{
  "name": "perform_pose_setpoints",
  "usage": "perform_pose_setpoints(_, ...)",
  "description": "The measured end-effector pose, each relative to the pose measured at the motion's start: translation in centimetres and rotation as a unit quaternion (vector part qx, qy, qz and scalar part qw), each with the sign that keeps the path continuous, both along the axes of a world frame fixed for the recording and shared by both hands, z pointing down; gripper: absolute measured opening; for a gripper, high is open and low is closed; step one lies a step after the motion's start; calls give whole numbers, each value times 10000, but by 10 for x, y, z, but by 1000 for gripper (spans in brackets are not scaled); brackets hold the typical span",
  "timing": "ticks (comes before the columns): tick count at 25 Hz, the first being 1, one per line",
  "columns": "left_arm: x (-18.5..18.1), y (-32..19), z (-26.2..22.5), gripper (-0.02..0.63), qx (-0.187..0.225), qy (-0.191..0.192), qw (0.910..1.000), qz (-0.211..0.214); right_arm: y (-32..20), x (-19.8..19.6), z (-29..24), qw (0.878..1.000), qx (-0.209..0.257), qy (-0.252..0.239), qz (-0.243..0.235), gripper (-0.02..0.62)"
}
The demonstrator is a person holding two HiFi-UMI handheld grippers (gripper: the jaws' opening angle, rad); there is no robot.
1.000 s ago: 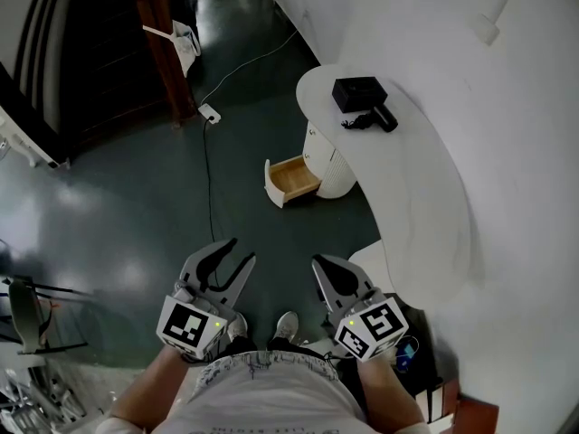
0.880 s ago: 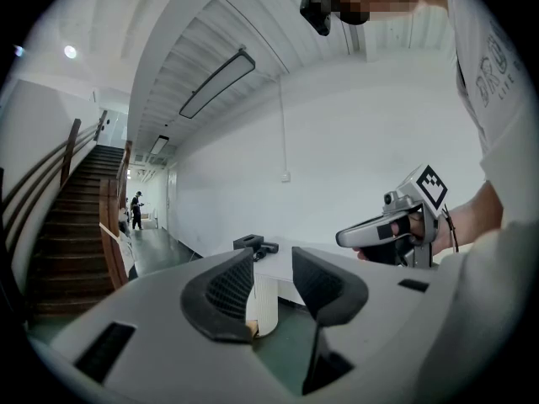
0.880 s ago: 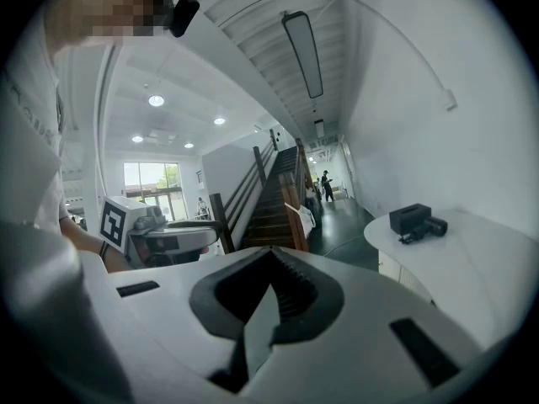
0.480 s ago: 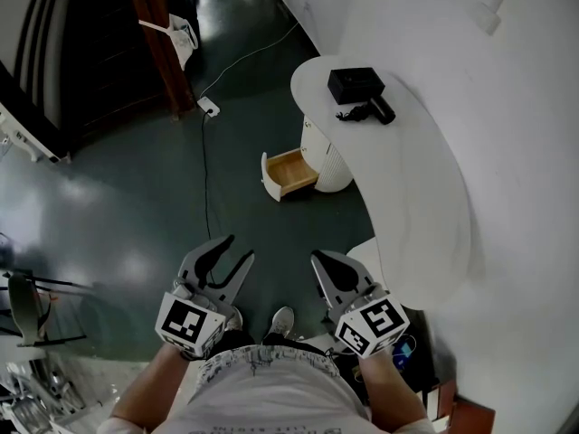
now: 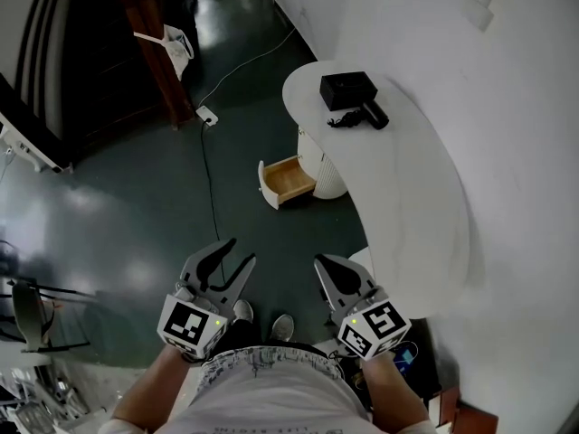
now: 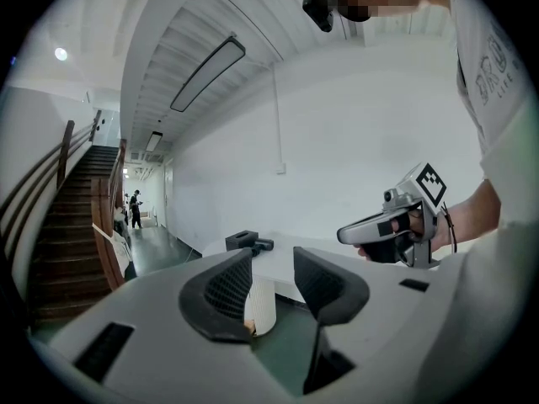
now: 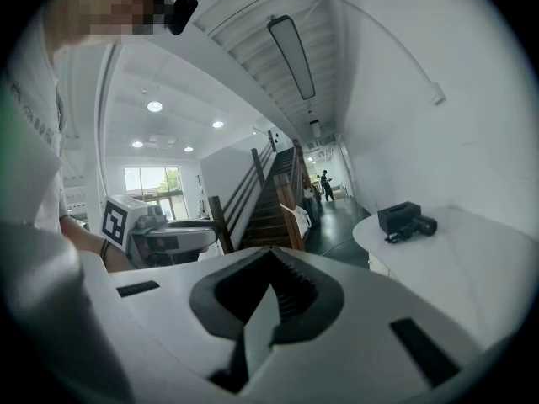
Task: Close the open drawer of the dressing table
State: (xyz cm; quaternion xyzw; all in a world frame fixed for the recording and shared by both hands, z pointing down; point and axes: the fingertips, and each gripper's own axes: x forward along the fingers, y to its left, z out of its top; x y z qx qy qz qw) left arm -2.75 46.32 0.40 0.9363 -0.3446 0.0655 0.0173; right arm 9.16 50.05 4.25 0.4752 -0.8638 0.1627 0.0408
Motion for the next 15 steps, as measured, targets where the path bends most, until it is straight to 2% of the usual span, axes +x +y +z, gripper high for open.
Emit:
perform_pose_setpoints(6,11,-14,-4,170,35,-19,10000,15,-12,13,2,9999,47,-51,75,9)
perform_pose_setpoints(15,19,-48,1,170,81,148,9998,57,-40,29,5,9997,50,19,222,9)
